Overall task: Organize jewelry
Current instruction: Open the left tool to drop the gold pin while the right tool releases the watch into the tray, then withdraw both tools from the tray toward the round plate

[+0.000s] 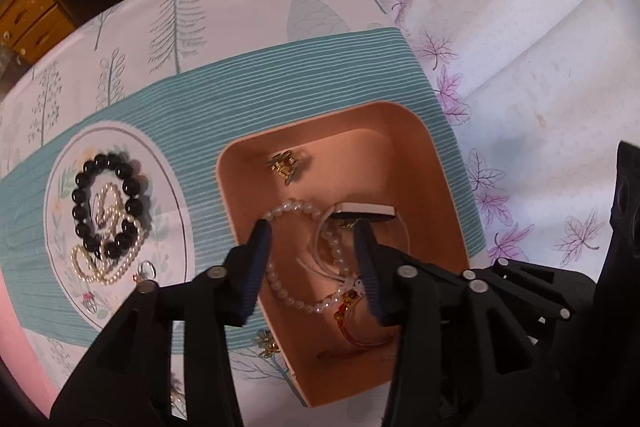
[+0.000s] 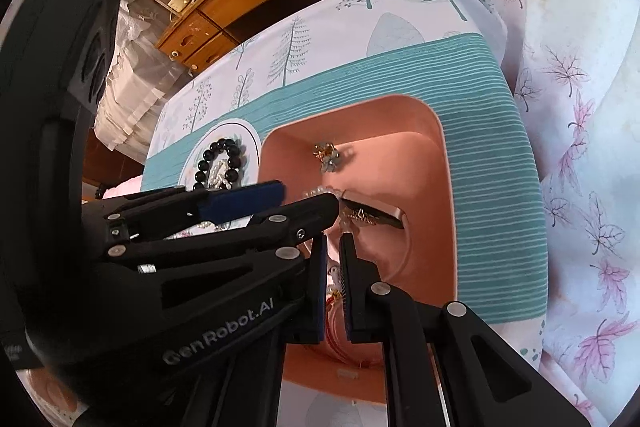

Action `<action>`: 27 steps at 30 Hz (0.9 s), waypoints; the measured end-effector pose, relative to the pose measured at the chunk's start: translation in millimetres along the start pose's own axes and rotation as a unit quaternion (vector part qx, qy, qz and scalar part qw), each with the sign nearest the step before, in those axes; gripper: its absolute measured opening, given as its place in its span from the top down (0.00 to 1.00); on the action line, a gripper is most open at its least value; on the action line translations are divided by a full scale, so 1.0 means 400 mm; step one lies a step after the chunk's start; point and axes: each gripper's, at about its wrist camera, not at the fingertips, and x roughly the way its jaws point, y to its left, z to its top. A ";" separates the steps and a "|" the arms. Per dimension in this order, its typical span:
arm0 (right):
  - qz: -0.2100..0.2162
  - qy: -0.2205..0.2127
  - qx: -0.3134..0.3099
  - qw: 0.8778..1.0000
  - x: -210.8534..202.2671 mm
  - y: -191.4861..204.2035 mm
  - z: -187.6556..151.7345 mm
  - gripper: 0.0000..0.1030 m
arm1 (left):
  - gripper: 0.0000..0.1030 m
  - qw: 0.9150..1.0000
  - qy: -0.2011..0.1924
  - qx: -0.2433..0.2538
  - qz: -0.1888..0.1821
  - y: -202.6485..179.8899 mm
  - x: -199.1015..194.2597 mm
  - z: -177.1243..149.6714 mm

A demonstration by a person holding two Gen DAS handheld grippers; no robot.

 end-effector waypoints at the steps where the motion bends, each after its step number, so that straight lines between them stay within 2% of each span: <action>1: 0.002 0.001 0.002 1.000 -0.001 -0.001 -0.003 0.90 | 0.59 1.000 0.001 -0.005 -0.004 0.009 -0.003 -0.004; 5: -0.005 -0.005 0.007 1.000 -0.012 -0.004 -0.020 0.69 | 0.59 1.000 -0.008 -0.012 -0.017 0.028 -0.026 -0.027; 6: -0.007 -0.008 0.007 1.000 -0.017 -0.004 -0.025 0.68 | 0.59 1.000 -0.009 -0.012 -0.016 0.030 -0.033 -0.033; 16: -0.031 -0.003 -0.002 1.000 -0.040 0.028 -0.073 0.66 | 0.58 0.999 -0.030 -0.003 -0.023 0.061 -0.120 -0.123; 27: -0.074 0.009 -0.041 0.996 -0.056 0.132 -0.145 0.65 | 0.58 0.997 -0.047 -0.035 -0.043 0.187 -0.214 -0.261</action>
